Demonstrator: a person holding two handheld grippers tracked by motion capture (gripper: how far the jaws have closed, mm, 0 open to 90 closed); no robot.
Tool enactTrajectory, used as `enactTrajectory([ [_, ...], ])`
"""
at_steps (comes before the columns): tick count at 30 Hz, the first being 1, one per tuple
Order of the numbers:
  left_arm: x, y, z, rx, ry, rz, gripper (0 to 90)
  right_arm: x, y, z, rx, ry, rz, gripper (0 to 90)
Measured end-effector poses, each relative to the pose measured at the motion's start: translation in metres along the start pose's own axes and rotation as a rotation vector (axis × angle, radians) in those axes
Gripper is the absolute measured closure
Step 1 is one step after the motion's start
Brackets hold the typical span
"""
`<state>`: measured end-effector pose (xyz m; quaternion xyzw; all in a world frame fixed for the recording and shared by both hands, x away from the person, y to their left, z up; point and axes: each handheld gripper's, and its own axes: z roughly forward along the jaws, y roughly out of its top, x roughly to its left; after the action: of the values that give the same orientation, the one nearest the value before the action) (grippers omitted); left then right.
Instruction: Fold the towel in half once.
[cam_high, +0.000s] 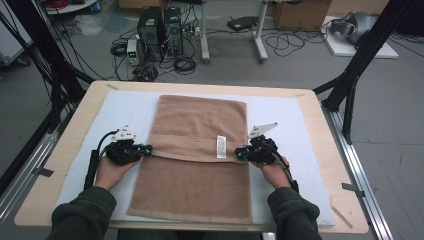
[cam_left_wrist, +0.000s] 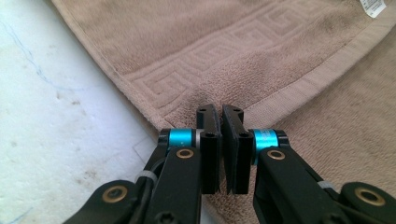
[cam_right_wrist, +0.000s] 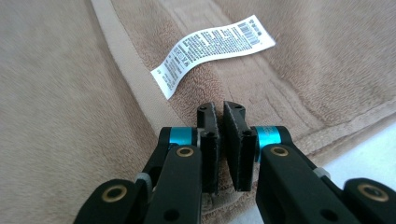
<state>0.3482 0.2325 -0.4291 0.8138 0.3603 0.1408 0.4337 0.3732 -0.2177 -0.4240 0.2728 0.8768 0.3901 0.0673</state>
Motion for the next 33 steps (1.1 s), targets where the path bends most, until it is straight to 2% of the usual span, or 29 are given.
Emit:
enactTrajectory([
  [3, -0.001, 0.003, -0.007, -0.006, -0.012, 0.003, 84.8, 0.0, 0.005, -0.01, -0.035, 0.003, 0.0, 85.0],
  [7, -0.005, 0.008, -0.019, -0.021, -0.013, 0.018, 84.9, 0.006, 0.013, -0.022, -0.043, 0.012, -0.022, 85.0],
  [11, -0.011, 0.006, -0.027, -0.028, -0.025, 0.01, 84.9, 0.016, 0.014, -0.03, -0.049, 0.031, -0.032, 85.0],
  [15, -0.023, -0.003, -0.037, -0.023, -0.037, 0.039, 85.0, 0.027, 0.005, -0.036, -0.055, 0.068, -0.037, 85.0],
  [19, -0.034, -0.016, -0.043, -0.01, -0.054, 0.049, 84.9, 0.038, -0.007, -0.037, -0.053, 0.096, -0.037, 85.0],
  [25, -0.049, -0.034, -0.052, -0.002, -0.062, 0.062, 85.0, 0.054, -0.018, -0.041, -0.058, 0.098, -0.056, 85.0],
  [33, -0.064, -0.043, -0.068, -0.025, -0.069, 0.072, 85.0, 0.075, -0.03, -0.048, -0.069, 0.108, -0.078, 85.0],
])
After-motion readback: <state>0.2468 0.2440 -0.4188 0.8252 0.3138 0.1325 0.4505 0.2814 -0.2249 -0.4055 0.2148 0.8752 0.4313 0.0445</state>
